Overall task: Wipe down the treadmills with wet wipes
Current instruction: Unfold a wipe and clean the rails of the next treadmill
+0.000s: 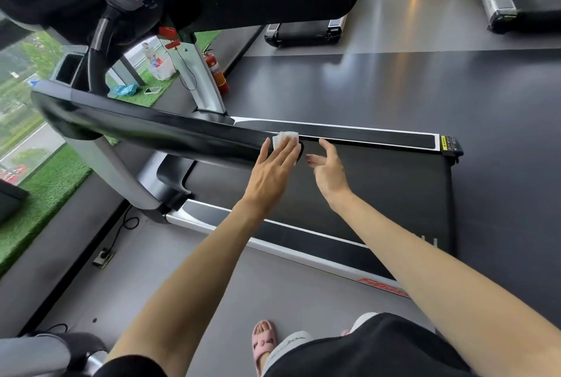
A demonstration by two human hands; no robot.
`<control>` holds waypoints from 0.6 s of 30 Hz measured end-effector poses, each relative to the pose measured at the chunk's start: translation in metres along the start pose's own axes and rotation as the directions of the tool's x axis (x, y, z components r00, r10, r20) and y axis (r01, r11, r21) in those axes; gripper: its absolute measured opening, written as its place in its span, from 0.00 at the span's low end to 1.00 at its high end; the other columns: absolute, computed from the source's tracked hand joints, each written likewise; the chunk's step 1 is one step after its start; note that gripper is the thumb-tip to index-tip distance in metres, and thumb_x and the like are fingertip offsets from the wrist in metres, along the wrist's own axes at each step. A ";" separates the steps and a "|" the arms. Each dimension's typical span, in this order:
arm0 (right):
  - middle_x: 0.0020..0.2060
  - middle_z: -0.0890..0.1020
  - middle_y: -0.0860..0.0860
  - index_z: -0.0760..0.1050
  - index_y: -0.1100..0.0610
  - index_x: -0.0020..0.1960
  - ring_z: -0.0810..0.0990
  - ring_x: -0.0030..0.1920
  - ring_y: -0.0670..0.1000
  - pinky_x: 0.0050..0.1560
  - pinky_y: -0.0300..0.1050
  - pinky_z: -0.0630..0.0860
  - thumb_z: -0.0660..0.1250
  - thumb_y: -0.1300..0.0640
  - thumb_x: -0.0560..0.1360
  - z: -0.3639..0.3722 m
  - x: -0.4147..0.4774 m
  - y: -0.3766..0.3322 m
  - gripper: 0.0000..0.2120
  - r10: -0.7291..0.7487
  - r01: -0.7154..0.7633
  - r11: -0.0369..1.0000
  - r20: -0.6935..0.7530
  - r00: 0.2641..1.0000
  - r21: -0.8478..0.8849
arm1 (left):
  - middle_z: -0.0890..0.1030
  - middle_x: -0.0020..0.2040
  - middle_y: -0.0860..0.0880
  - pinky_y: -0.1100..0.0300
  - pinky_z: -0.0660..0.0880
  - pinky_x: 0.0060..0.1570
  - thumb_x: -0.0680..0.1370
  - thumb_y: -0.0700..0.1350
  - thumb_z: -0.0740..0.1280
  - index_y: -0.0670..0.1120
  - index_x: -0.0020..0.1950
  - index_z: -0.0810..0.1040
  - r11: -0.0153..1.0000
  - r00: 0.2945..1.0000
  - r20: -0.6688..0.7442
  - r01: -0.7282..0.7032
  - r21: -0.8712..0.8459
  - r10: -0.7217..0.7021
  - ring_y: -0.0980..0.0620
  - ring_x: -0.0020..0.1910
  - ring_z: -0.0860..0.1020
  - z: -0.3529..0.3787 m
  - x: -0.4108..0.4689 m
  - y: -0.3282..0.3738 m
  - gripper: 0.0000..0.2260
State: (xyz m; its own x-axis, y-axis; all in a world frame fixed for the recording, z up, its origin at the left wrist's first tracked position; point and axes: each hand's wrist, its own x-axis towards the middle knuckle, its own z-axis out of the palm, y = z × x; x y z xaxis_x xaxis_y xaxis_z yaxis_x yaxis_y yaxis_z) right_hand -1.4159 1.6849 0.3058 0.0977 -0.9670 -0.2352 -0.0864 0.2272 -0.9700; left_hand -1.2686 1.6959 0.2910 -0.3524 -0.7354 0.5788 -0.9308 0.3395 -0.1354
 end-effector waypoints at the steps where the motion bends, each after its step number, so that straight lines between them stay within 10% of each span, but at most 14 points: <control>1: 0.58 0.80 0.56 0.60 0.54 0.75 0.78 0.60 0.52 0.63 0.42 0.69 0.52 0.73 0.76 0.001 0.000 0.000 0.30 0.009 -0.009 1.000 -0.009 1.000 0.017 | 0.76 0.66 0.40 0.50 0.51 0.72 0.73 0.30 0.58 0.37 0.65 0.76 0.999 0.999 0.014 -0.035 0.018 0.035 0.43 0.67 0.73 0.000 0.002 0.002 0.20; 6: 0.63 0.78 0.55 0.62 0.55 0.74 0.73 0.67 0.53 0.70 0.49 0.66 0.51 0.73 0.74 -0.001 0.000 -0.004 0.30 -0.032 0.032 0.999 -0.076 0.997 0.010 | 0.77 0.64 0.40 0.47 0.57 0.72 0.79 0.36 0.51 0.38 0.61 0.79 0.831 0.895 0.255 -0.438 0.343 0.366 0.45 0.68 0.72 0.014 0.001 0.011 0.20; 18: 0.70 0.72 0.54 0.57 0.53 0.77 0.68 0.71 0.56 0.52 0.26 0.59 0.51 0.75 0.74 -0.010 -0.012 0.006 0.34 -0.107 0.113 0.977 0.046 0.993 -0.182 | 0.75 0.65 0.35 0.44 0.45 0.74 0.79 0.41 0.53 0.36 0.65 0.75 0.434 0.703 0.679 -0.690 0.579 0.213 0.38 0.70 0.68 0.019 -0.008 0.014 0.19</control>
State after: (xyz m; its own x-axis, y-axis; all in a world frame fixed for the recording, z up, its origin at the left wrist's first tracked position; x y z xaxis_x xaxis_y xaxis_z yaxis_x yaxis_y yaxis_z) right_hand -1.4273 1.6970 0.3035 0.1516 -0.9794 -0.1331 -0.2542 0.0914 -0.9628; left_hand -1.2805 1.6952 0.2696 -0.5113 -0.8428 -0.1679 -0.2172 0.3158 -0.9236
